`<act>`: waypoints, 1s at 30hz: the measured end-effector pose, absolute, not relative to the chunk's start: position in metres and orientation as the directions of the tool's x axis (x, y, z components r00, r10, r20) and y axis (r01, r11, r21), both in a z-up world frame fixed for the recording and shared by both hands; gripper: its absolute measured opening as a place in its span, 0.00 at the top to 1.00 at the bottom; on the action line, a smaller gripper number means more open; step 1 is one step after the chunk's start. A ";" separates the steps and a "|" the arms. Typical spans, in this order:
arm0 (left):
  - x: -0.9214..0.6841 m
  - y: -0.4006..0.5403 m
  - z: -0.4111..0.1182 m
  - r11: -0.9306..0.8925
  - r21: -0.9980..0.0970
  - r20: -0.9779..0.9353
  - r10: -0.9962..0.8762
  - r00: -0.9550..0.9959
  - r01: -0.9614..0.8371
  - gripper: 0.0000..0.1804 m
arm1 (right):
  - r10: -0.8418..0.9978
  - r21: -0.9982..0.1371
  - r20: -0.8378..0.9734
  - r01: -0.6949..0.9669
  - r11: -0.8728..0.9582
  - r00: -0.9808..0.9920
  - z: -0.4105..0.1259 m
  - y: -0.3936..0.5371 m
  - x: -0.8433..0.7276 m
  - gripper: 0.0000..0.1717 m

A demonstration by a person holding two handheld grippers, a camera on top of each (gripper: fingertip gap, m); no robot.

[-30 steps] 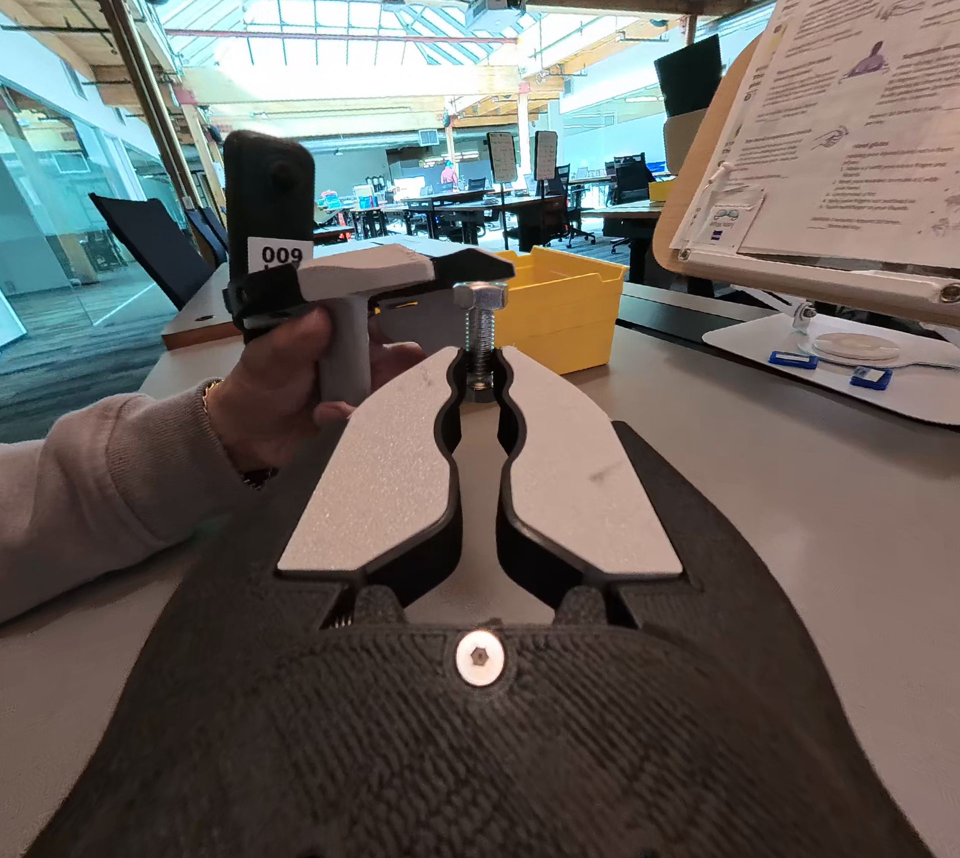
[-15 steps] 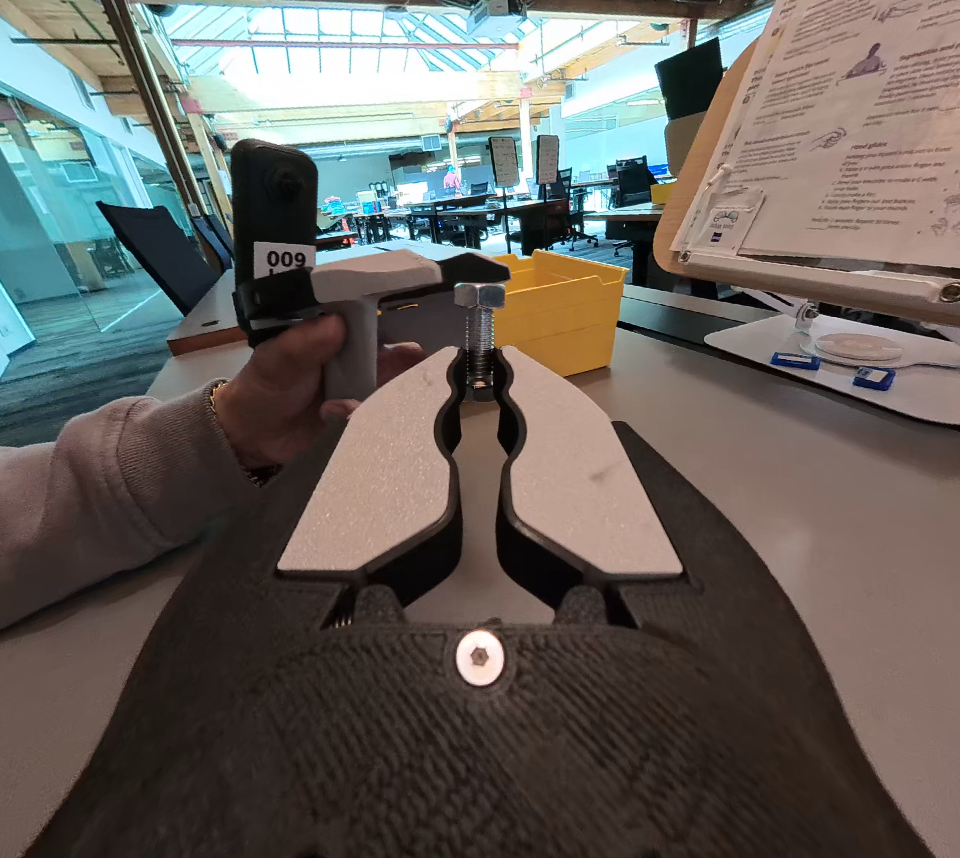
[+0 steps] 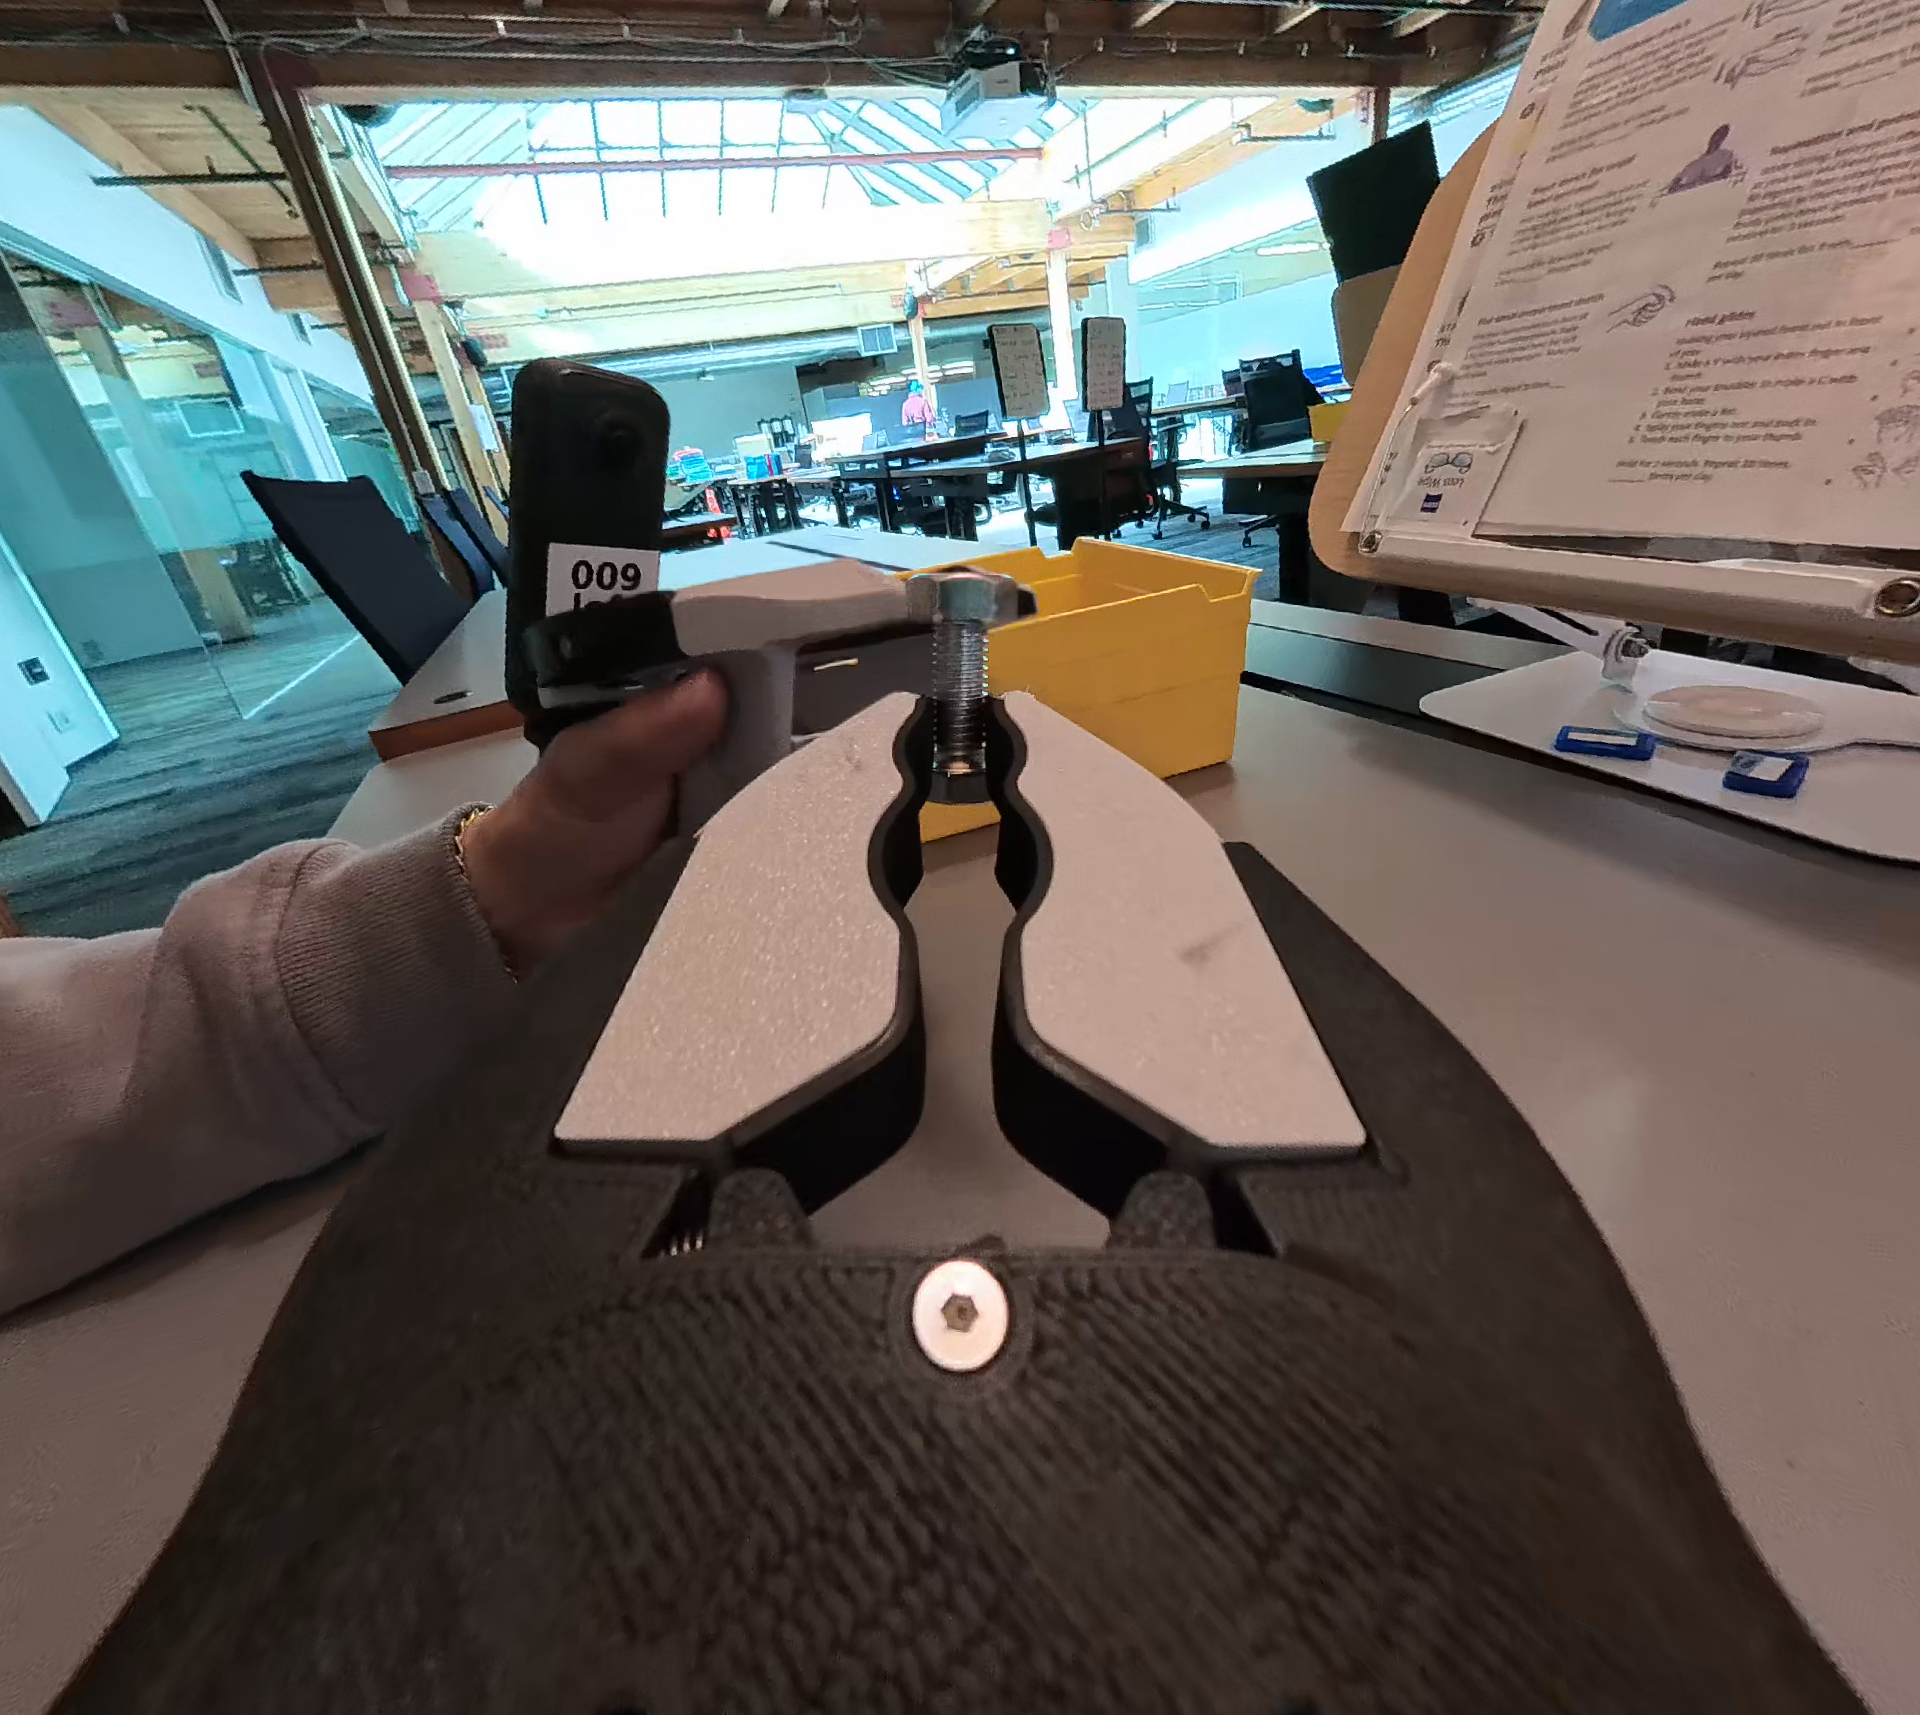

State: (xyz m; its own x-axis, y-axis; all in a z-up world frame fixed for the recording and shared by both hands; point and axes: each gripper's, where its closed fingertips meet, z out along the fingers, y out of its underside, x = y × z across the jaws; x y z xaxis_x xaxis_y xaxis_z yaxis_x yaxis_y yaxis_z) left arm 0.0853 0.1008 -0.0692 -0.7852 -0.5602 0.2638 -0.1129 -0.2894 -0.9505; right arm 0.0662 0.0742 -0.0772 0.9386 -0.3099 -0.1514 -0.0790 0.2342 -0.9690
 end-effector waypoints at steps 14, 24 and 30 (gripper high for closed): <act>0.090 0.103 -0.071 -0.301 -0.945 0.288 -0.587 -0.757 -0.127 0.78 | -0.297 -0.958 -0.186 -0.105 0.268 0.937 -0.075 0.072 0.067 0.95; 0.076 0.074 -0.069 -0.305 -0.939 0.297 -0.494 -0.817 -0.157 0.73 | -0.285 -0.970 -0.158 -0.095 0.224 0.945 -0.082 0.082 0.060 0.95; 0.091 0.097 -0.074 -0.319 -0.935 0.321 -0.568 -0.758 -0.157 0.76 | -0.291 -0.958 -0.192 -0.115 0.261 0.937 -0.077 0.074 0.066 0.95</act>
